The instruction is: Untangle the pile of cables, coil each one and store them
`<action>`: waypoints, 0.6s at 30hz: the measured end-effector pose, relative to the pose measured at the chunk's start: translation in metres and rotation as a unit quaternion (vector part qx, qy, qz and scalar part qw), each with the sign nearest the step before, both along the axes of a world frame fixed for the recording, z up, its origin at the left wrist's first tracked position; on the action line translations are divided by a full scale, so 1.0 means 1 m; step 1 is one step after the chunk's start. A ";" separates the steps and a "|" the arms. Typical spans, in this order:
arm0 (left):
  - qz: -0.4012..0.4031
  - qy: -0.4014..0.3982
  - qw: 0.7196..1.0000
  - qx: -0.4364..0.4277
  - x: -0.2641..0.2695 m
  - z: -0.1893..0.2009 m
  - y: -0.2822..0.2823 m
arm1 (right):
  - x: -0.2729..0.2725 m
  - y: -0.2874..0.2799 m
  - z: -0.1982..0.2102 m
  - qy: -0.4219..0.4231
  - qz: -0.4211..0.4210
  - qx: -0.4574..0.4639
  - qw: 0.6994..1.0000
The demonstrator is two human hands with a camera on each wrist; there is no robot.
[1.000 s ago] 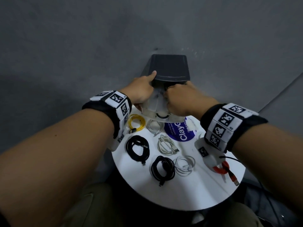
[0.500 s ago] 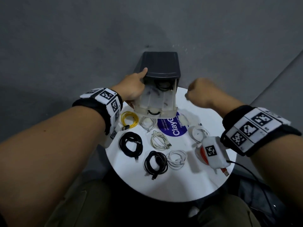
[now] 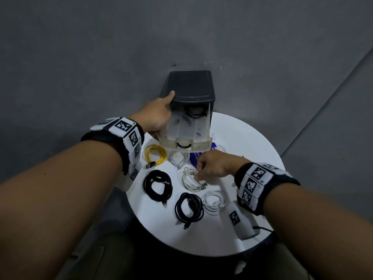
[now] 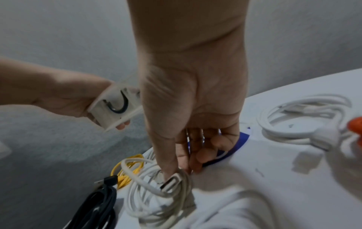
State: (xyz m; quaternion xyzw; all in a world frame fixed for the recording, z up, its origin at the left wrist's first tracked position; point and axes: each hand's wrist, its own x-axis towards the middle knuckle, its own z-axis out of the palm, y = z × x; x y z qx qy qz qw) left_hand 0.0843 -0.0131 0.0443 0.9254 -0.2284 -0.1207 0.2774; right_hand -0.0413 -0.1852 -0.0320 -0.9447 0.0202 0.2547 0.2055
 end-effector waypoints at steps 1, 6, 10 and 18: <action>0.000 0.006 1.000 -0.003 0.000 0.000 0.000 | 0.001 0.002 -0.001 -0.003 0.000 -0.006 1.000; 0.008 0.032 0.999 -0.013 -0.002 0.001 0.001 | 0.002 0.001 0.009 -0.004 -0.019 -0.019 1.000; 0.012 0.056 0.998 -0.027 -0.004 0.002 0.002 | 0.006 -0.025 0.037 -0.049 -0.106 -0.040 0.992; 0.007 0.058 0.998 -0.038 -0.005 0.002 0.003 | 0.015 -0.086 0.116 -0.207 -0.224 -0.157 0.939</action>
